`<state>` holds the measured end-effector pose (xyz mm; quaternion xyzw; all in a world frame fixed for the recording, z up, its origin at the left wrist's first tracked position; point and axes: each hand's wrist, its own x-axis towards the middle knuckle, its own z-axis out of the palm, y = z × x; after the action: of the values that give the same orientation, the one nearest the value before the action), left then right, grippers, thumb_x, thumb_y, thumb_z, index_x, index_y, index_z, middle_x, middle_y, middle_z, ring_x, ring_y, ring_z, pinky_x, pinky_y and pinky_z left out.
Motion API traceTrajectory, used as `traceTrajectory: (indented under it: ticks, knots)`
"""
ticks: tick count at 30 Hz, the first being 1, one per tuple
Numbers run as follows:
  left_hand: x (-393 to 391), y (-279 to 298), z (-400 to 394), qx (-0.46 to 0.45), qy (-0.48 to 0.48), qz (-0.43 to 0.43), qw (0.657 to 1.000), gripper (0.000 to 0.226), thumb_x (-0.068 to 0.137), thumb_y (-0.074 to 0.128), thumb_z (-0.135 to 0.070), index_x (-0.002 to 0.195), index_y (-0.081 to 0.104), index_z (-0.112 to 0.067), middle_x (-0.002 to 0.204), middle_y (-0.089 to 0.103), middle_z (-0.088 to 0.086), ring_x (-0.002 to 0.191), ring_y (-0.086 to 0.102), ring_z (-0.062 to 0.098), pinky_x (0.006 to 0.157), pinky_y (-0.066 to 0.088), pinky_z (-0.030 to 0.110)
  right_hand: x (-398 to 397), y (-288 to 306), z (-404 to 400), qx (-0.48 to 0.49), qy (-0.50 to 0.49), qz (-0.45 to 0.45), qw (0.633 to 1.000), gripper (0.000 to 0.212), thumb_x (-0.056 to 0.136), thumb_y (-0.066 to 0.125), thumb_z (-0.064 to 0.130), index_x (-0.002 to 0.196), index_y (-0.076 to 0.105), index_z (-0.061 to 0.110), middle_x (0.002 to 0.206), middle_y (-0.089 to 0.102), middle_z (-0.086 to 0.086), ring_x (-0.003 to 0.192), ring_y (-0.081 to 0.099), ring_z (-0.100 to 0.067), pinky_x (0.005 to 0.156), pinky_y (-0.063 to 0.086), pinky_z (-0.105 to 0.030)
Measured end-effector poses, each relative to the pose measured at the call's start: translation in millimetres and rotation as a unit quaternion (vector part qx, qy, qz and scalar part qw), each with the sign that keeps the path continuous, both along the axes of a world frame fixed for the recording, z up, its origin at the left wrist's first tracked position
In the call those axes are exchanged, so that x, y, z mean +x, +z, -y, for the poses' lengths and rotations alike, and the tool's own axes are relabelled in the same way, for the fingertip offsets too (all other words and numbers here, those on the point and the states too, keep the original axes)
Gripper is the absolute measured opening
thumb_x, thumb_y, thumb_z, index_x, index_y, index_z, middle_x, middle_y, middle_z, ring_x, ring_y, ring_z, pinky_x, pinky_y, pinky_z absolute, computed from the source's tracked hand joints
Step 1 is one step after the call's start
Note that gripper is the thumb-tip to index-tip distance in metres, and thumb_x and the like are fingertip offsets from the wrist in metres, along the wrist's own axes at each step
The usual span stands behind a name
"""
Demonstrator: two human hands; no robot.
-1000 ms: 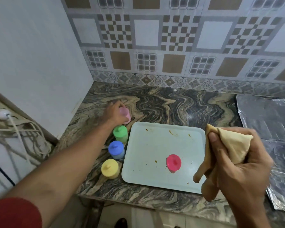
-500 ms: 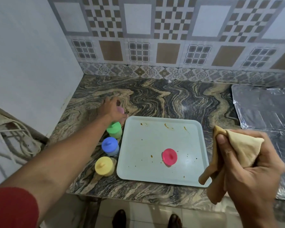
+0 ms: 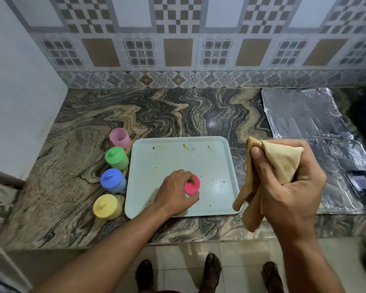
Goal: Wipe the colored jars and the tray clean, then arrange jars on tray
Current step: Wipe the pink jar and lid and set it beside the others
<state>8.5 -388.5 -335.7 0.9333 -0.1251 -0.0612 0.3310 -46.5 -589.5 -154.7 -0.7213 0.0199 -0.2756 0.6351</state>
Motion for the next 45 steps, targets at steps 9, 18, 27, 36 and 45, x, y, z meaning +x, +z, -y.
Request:
traceTrajectory:
  ticks: [9,18,27,36,45]
  knots:
    - [-2.3,-24.1,12.0,0.018,0.067,0.013,0.998,0.009,0.092,0.070,-0.029,0.094,0.068,-0.020,0.086,0.071,-0.002,0.081,0.065,0.025,0.072,0.050,0.036,-16.2,-0.1,12.4,0.015,-0.008,0.002,1.000,0.016,0.088,0.077,0.022,0.093,0.063,0.026,0.079,0.069,0.016,0.067,0.061,-0.001,0.061,0.051,-0.018]
    - [0.3,60.6,8.6,-0.481,0.253,-0.266,0.796,0.014,0.094,0.073,-0.007,0.083,0.074,-0.016,0.077,0.074,0.001,0.071,0.068,0.015,0.073,0.057,0.024,-19.4,-11.0,11.5,0.041,-0.019,-0.029,0.999,0.018,0.087,0.076,0.023,0.094,0.062,0.013,0.074,0.068,0.019,0.064,0.060,0.004,0.061,0.048,-0.013]
    - [-45.9,171.4,-0.9,-0.651,0.191,-0.298,0.671,0.014,0.081,0.069,-0.019,0.076,0.082,-0.021,0.084,0.078,0.000,0.068,0.073,0.011,0.069,0.063,0.025,-19.0,-8.9,-12.9,0.009,0.024,-0.003,1.000,0.019,0.084,0.072,0.008,0.096,0.064,0.022,0.080,0.069,0.005,0.064,0.062,-0.007,0.059,0.052,-0.025]
    - [-67.2,191.6,-1.4,-0.610,0.077,-0.209,0.760,0.030,0.069,0.091,-0.041,0.090,0.080,-0.023,0.083,0.078,0.001,0.067,0.072,0.006,0.071,0.059,0.021,-8.9,2.7,-38.2,-0.123,0.016,0.087,0.988,0.012,0.093,0.077,0.018,0.098,0.067,0.014,0.084,0.072,0.001,0.067,0.069,-0.017,0.058,0.055,-0.033]
    - [-56.4,203.4,-23.7,-0.499,-0.029,-0.218,0.838,0.039,0.072,0.091,-0.049,0.090,0.078,-0.017,0.080,0.073,0.010,0.065,0.065,0.012,0.067,0.055,0.023,10.9,21.3,-23.7,-0.101,0.193,0.060,0.974,0.016,0.090,0.081,0.013,0.096,0.067,0.015,0.093,0.077,0.009,0.082,0.076,-0.010,0.071,0.058,-0.025]
